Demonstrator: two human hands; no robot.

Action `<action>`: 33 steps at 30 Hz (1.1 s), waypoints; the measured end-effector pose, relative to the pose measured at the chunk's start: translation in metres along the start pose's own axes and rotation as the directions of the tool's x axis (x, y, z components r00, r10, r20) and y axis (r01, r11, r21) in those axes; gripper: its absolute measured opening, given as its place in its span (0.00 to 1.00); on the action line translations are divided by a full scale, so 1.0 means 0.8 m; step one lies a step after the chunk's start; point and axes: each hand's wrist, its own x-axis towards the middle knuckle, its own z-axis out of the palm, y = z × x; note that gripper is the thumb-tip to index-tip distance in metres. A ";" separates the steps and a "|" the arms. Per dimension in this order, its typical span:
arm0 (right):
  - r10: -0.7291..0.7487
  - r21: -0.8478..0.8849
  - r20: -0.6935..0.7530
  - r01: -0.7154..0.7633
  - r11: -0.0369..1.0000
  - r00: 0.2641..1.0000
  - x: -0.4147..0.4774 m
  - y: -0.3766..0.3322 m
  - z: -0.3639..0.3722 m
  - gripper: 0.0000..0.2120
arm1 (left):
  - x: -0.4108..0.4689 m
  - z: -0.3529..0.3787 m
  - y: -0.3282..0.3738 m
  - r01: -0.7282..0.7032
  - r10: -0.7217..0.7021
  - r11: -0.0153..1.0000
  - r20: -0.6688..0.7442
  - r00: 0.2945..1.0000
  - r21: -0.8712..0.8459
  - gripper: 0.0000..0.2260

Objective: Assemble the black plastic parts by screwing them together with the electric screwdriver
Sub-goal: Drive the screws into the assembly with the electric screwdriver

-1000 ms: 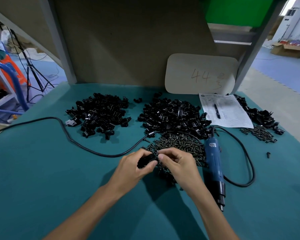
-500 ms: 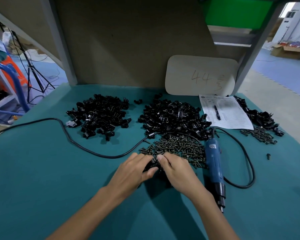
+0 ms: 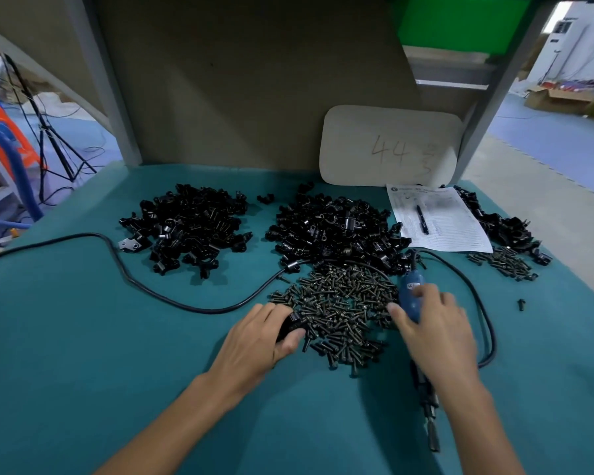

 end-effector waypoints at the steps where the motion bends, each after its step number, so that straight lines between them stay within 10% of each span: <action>1: 0.073 -0.066 0.038 -0.070 0.995 0.997 0.002 0.012 -0.004 0.30 | 0.000 0.000 0.000 0.007 -0.007 1.000 0.001 1.000 -0.010 0.22; 5: 0.210 -0.078 0.262 -0.197 0.977 0.942 0.010 0.038 -0.007 0.35 | 0.001 0.001 -0.001 0.029 -0.029 0.999 0.004 1.000 -0.028 0.22; 8: 0.229 0.257 0.282 -0.303 0.917 0.932 0.019 0.054 -0.015 0.29 | -0.001 0.001 -0.003 0.047 -0.048 0.999 -0.011 0.999 -0.021 0.23; 11: 0.279 0.728 0.332 -0.433 0.532 0.901 0.020 0.063 -0.017 0.08 | 0.000 0.001 -0.001 0.045 -0.045 0.999 0.002 0.999 -0.015 0.22; 15: 0.288 0.901 0.387 -0.425 0.084 0.876 0.020 0.049 -0.007 0.07 | 0.001 0.002 0.000 0.018 -0.019 1.000 0.041 0.999 0.023 0.22; 21: 0.200 0.905 0.400 -0.351 -0.241 0.895 0.015 0.024 0.014 0.16 | 0.000 0.001 0.000 0.028 -0.029 0.999 0.036 0.999 0.028 0.19; 33: 0.293 0.900 0.420 -0.352 -0.259 0.859 0.022 0.000 0.029 0.14 | 0.000 0.005 -0.003 0.038 -0.039 0.999 0.031 0.999 0.039 0.20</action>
